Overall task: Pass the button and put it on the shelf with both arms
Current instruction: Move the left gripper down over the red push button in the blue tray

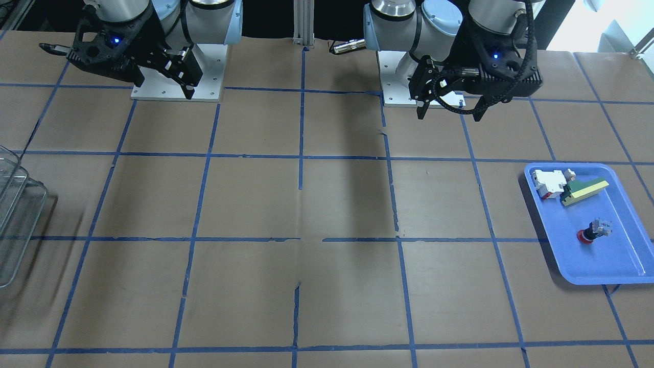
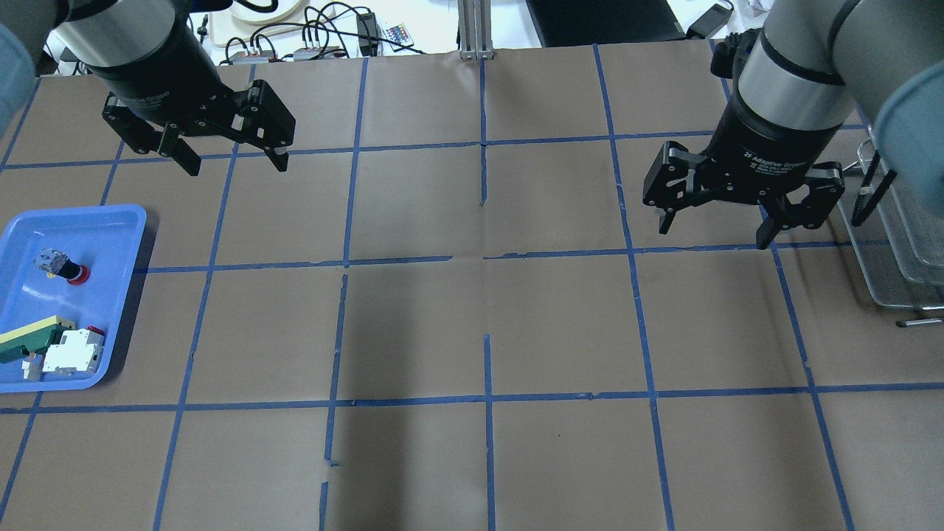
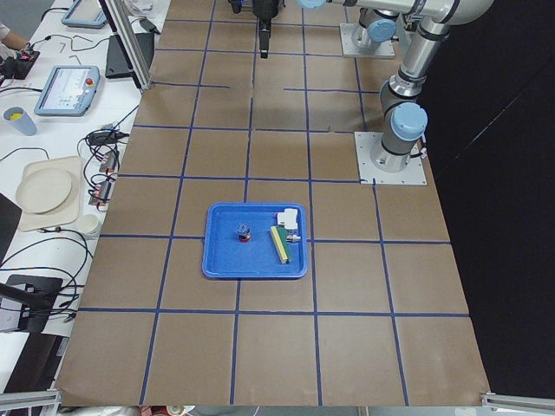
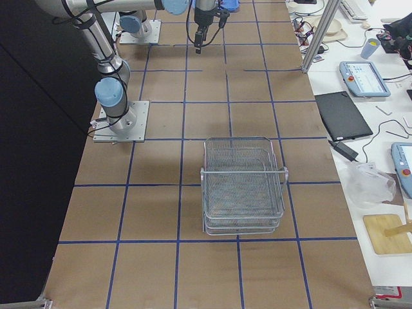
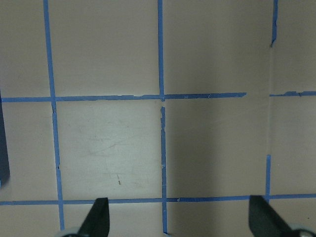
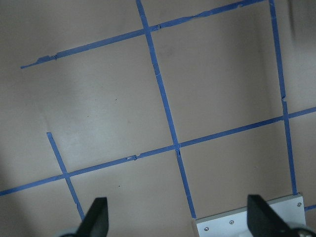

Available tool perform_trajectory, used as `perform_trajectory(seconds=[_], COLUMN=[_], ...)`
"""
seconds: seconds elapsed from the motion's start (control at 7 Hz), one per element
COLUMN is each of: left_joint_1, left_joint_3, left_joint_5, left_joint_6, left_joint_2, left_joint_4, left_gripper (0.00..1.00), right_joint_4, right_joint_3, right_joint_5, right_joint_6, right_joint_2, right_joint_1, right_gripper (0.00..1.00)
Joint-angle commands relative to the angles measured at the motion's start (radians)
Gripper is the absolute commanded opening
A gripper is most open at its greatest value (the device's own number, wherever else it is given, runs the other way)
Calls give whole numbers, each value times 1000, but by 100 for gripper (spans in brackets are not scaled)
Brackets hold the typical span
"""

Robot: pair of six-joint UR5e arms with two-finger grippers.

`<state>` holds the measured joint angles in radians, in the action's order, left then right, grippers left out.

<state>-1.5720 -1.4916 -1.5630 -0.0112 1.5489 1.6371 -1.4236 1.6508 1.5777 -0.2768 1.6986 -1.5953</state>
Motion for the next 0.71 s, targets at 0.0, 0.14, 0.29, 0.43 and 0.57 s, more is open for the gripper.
perform_trajectory(seconds=[0.0,0.14,0.29,0.43,0.57], left_joint_1=[13,15,18,58,167], left_joint_3=[-1,-16,-33,-32,-45], left_joint_5=[3,1,-3,-5,3], left_joint_6=[-4,-7,-7,-47,-112], left_joint_2=[3,-1,-4,-3,26], left_joint_4=[1,0,1,0,-2], left_gripper=[100,100,100,100,100], right_joint_4=[0,0,-1,3,-1], right_joint_3=[0,1,1,1,1], right_joint_5=[2,2,2,1,1], right_joint_6=[8,11,13,14,14], right_joint_2=[0,1,1,1,1], right_joint_1=[0,0,0,0,0], right_gripper=[100,100,100,100,100])
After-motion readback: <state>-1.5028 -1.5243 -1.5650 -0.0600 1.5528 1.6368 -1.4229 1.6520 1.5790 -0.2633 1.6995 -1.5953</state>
